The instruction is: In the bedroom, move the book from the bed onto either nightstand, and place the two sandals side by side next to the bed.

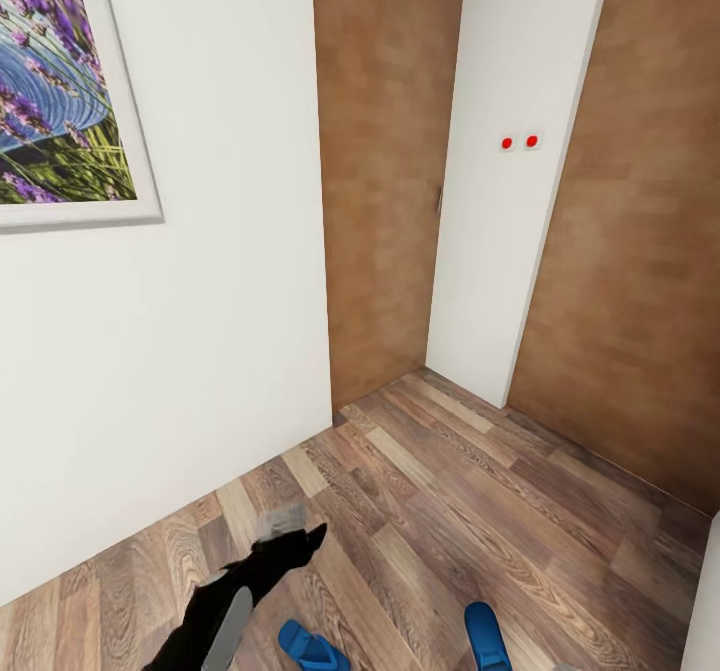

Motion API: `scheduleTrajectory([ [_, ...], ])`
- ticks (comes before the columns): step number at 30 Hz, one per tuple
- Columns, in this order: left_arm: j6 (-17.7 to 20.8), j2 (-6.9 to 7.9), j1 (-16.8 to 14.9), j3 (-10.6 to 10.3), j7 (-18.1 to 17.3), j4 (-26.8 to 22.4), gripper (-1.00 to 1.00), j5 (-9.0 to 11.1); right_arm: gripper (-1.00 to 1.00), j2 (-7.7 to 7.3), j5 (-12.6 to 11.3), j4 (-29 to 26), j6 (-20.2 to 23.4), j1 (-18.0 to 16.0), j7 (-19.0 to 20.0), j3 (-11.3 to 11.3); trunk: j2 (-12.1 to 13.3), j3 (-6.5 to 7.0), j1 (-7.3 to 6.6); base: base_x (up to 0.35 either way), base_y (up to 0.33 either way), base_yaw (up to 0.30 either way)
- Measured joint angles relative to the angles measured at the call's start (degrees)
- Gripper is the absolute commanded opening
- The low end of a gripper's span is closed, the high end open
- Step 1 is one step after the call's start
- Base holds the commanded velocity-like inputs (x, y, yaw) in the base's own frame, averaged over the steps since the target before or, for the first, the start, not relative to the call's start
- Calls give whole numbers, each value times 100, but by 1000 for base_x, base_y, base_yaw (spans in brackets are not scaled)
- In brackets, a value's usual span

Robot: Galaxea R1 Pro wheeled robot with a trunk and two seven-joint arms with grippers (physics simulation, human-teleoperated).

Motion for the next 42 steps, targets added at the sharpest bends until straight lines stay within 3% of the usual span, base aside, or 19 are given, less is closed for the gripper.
scheduleTrajectory([
  [3, 713, -44, -7, 415, 40, -842, 100, 100, -100, 0, 0, 0, 0, 0, 0, 0, 0, 0, 0, 0, 0, 0],
  [6, 1077, -149, -15, 1039, 218, -1284, 100, 518, -100, 3, 0, 0, 0, 0, 0, 0, 0, 0, 0, 0, 0, 0],
  [8, 1156, -178, -52, 1389, 609, -1377, 100, 1073, -100, 5, 0, 0, 0, 0, 0, 0, 0, 0, 0, 0, 0, 0],
  [9, 1164, -181, -68, 1463, 776, -1390, 100, 1253, -100, 6, 0, 0, 0, 0, 0, 0, 0, 0, 0, 0, 0, 0],
  [12, 983, -188, -189, 1697, 2165, -1404, 100, 2374, -100, 4, 0, 0, 0, 0, -3, 0, 0, 0, 0, 0, 0, 0],
  [13, 897, -190, -208, 1714, 2443, -1403, 100, 2571, -100, 3, 0, 0, 0, 0, -2, 0, 0, 0, 0, 0, 0, 0],
  [14, 704, -196, -243, 1728, 2972, -1401, 100, 2904, -100, 2, 0, 0, 0, 0, -2, 0, 0, 0, 0, 0, 0, 0],
  [15, 497, -200, -282, 1708, 3471, -1402, 100, 3176, -100, 4, 1, 0, 0, 0, -2, 1, 0, 0, 0, 0, 0, 0],
  [17, 223, -218, -385, 1534, 4212, -1405, 100, 3492, -100, 7, 0, 0, 0, 0, -3, 0, 0, 0, 0, 0, 0, 0],
  [19, 130, -225, -453, 1311, 4498, -1402, 100, 3614, -100, 5, -1, 0, 0, 0, -6, 0, 0, 0, 0, 0, 0, 0],
  [22, 70, -241, -503, 928, 4726, -1400, 100, 3874, -100, 1, 0, 0, 0, 0, -8, 0, 0, 0, 0, 0, 0, 0],
  [24, 72, -265, -515, 685, 4781, -1400, 100, 4165, -100, 4, 1, 0, 0, 0, -7, 0, 0, 0, 0, 0, 0, 0],
  [26, 67, -276, -523, 327, 4834, -1404, 100, 4626, -100, 7, 1, 0, 0, 0, -9, 0, 0, 0, 0, 0, 0, 0],
  [30, 57, -290, -530, -67, 5166, -1437, 100, 5173, -100, 2, 0, 0, 0, 0, -7, 0, 0, 0, 0, 0, 0, 0],
  [35, 44, -434, -554, -195, 5634, -1462, 100, 5410, -100, 1, 0, 0, 0, 0, -5, 1, 0, 0, 0, 0, 0, 0],
  [42, 31, -465, -562, -340, 5708, -1447, 100, 5453, -100, 2, 1, 0, 0, 0, -2, 0, 0, 0, 0, 0, 0, 0],
])
